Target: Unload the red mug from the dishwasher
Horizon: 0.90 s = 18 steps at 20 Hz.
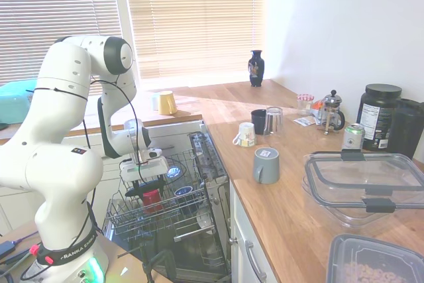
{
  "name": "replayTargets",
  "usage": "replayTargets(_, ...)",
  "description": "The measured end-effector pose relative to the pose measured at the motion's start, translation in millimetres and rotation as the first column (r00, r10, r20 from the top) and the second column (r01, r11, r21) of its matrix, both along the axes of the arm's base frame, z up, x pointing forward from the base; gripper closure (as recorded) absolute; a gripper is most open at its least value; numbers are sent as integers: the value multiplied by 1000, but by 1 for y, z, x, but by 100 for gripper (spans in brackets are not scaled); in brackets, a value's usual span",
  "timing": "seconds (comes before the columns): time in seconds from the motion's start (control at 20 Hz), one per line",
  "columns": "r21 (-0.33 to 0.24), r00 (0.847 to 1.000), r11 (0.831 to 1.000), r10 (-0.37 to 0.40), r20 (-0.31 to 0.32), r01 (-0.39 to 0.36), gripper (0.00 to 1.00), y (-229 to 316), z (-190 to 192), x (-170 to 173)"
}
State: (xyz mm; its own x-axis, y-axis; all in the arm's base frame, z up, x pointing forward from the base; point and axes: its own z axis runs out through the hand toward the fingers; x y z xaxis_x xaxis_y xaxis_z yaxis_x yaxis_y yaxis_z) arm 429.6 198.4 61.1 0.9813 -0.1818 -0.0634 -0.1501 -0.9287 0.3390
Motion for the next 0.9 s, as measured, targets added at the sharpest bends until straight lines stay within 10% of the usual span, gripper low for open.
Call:
replayTargets(0.25,8,1000,1000,13,-10,-13,0,-3,-19,-2)
replayTargets(0.3,10,1000,1000,17,-11,-17,100,-4,-20,-2)
replayTargets(0.9,31,998,999,31,-49,-30,100,-6,-32,-4)
